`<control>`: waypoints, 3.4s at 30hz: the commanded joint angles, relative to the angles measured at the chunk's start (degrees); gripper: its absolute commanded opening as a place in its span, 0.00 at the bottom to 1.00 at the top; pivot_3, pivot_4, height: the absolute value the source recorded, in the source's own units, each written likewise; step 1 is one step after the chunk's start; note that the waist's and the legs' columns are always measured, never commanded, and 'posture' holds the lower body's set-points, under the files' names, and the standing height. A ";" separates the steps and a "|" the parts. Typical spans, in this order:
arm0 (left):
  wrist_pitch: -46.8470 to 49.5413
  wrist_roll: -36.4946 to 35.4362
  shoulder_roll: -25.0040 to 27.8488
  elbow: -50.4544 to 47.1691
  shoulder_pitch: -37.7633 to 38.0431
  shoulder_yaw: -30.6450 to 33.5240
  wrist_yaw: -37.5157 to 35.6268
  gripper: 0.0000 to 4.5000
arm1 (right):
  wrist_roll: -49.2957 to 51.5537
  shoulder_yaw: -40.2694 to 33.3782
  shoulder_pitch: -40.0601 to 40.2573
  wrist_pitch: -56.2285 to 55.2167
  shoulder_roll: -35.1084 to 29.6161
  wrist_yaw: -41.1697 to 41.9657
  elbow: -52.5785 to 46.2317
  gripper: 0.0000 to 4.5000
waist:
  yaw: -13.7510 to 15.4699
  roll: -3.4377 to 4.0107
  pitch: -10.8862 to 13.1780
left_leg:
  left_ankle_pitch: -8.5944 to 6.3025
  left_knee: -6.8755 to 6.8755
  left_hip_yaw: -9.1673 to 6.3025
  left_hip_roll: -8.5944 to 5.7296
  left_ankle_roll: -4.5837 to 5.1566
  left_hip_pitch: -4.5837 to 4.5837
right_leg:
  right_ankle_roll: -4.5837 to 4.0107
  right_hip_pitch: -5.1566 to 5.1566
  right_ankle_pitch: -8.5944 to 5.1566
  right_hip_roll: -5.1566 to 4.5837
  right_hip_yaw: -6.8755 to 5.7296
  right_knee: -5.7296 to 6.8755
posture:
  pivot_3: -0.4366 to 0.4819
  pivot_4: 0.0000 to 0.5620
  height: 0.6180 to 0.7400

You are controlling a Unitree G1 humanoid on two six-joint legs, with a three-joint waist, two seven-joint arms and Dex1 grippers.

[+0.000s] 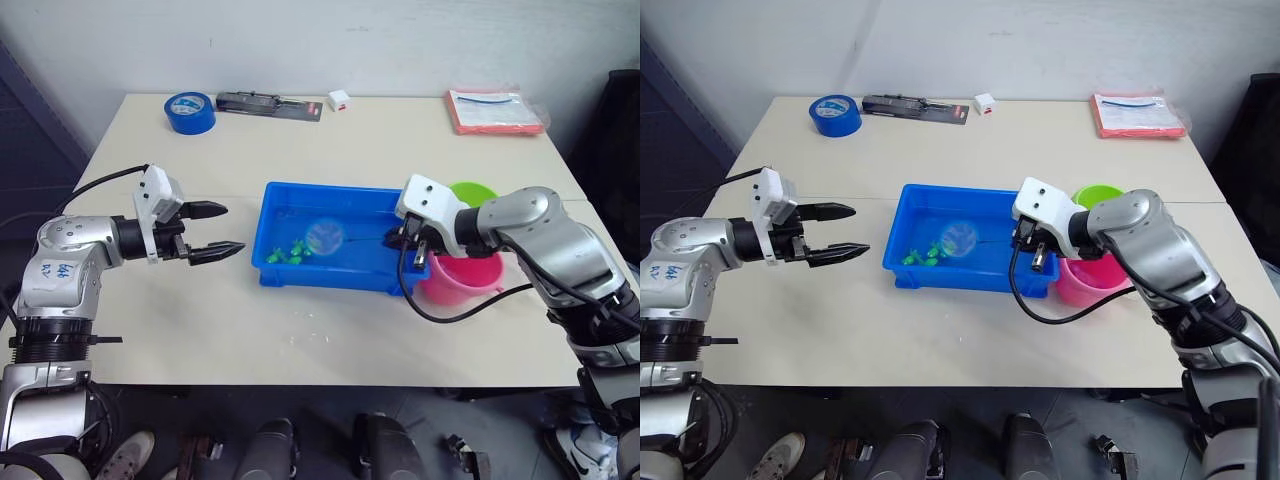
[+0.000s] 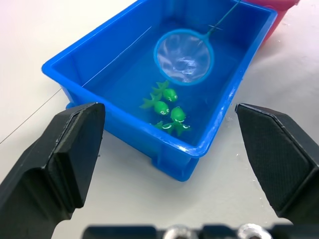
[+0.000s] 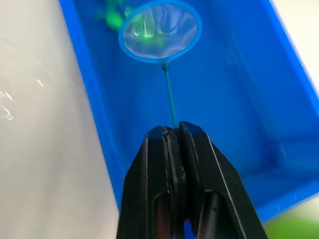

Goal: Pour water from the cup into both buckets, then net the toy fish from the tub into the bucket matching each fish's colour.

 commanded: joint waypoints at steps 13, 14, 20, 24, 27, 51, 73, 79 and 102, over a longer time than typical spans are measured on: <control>2.34 -2.71 2.79 -6.28 3.52 1.14 -0.63 1.00 | -6.45 4.74 -4.75 -1.98 -1.26 5.70 6.44 0.18 | -0.10 0.00 0.00 | 0.00 -0.04 0.00 0.03 0.00 0.00 | 0.00 -0.02 0.00 0.01 -0.06 0.00 | 0.48 0.27 0.98; 2.23 -2.65 2.99 -6.34 3.71 1.21 -0.61 1.00 | -6.64 5.07 -4.81 -1.83 -0.99 5.99 6.47 0.18 | -0.10 0.00 0.00 | 0.00 -0.04 0.00 0.03 0.00 0.00 | 0.00 -0.02 0.00 0.01 -0.06 0.00 | 0.48 0.27 0.98; 2.13 -3.01 3.56 -6.78 4.22 1.89 0.00 1.00 | -7.84 6.52 -5.17 -1.58 2.44 5.82 7.59 0.18 | -0.10 0.00 0.00 | 0.00 -0.03 -0.01 0.04 0.00 0.01 | 0.00 -0.02 0.00 0.01 -0.08 0.00 | 0.48 0.27 0.98; 2.65 -3.55 3.88 -7.76 4.80 2.65 0.56 1.00 | -8.64 6.40 -5.40 -1.38 5.20 5.10 9.05 0.18 | -0.12 0.01 0.00 | 0.00 -0.03 -0.01 0.03 -0.01 0.00 | 0.00 -0.02 0.00 0.01 -0.14 0.00 | 0.48 0.27 0.98; 3.08 -3.89 4.29 -8.60 5.45 3.31 0.79 1.00 | -9.12 5.98 -5.62 -1.73 6.80 4.23 10.64 0.18 | -0.16 0.01 0.00 | 0.00 -0.03 -0.02 0.03 -0.01 0.00 | 0.00 -0.02 0.00 0.01 -0.18 0.00 | 0.48 0.27 0.98; 2.88 -4.18 3.36 -7.44 3.40 2.08 0.67 1.00 | 1.62 -5.66 -8.83 15.20 7.91 2.60 7.17 0.18 | -0.02 0.03 0.02 | 0.00 -0.04 -0.07 0.01 -0.01 -0.01 | 0.00 -0.01 0.00 0.00 -0.20 0.00 | 0.48 0.27 0.98; -5.30 -0.44 -4.36 6.48 -11.39 -6.16 -4.48 1.00 | 14.78 -37.73 10.49 18.63 -9.51 -4.62 -5.06 0.18 | 0.28 0.03 0.02 | -0.01 -0.05 -0.05 -0.01 0.00 -0.02 | 0.00 0.02 0.00 0.00 -0.22 -0.02 | 0.48 0.27 0.98; -7.88 1.03 -6.88 11.06 -14.79 -7.47 -6.05 1.00 | 11.42 -38.98 14.60 11.51 -12.04 -9.78 -1.17 0.18 | 0.11 0.03 0.02 | 0.00 -0.12 0.14 0.07 0.00 0.04 | 0.00 0.00 0.00 0.03 -0.22 -0.02 | 0.48 0.27 0.98; -13.59 3.32 -9.79 17.89 -18.45 -7.28 -7.83 1.00 | -21.40 -32.87 37.39 -34.34 -18.04 -28.06 -7.02 0.18 | 0.26 0.03 0.02 | 0.00 -0.07 0.23 0.05 0.00 0.03 | 0.00 -0.01 0.00 0.07 -0.35 -0.02 | 0.48 0.27 0.98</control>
